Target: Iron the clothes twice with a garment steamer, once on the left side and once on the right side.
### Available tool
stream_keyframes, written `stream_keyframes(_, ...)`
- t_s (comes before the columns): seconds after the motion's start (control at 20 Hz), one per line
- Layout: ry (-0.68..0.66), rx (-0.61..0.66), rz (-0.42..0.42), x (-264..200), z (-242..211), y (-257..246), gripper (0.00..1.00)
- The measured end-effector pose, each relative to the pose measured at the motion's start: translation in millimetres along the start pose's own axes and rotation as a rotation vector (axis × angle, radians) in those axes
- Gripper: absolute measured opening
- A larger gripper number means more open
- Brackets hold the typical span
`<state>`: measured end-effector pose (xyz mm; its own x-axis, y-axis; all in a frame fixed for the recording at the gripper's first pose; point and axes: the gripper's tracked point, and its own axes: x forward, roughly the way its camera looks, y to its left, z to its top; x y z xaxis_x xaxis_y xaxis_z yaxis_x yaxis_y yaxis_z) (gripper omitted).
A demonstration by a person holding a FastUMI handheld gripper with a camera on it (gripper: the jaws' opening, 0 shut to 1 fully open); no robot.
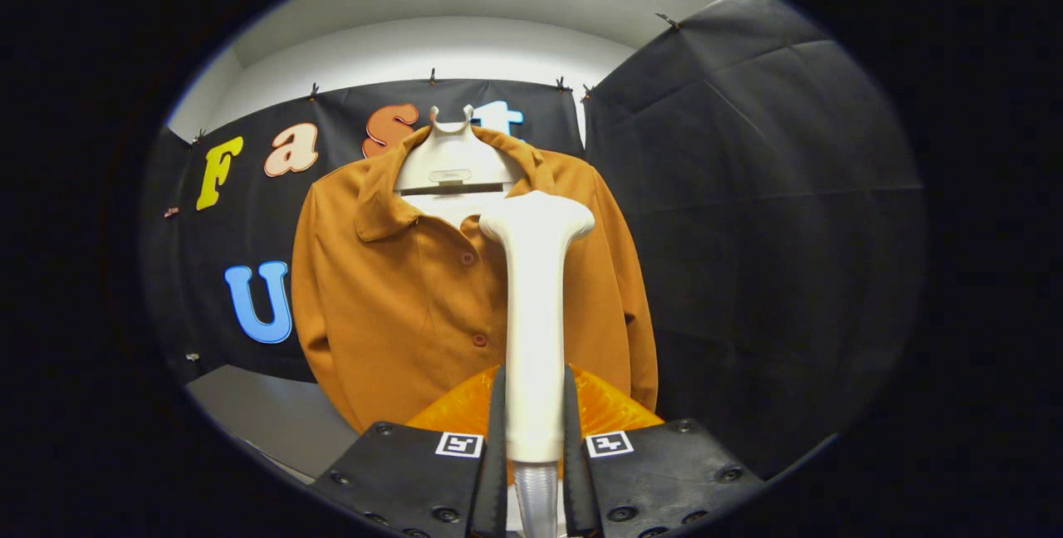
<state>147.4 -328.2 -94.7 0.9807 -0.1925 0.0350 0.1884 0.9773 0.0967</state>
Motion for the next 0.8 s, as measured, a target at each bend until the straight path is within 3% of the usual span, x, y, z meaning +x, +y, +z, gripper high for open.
stream_keyframes(0.8, 0.219, -0.027, -0.015, -31, -117, -20, 0.30)
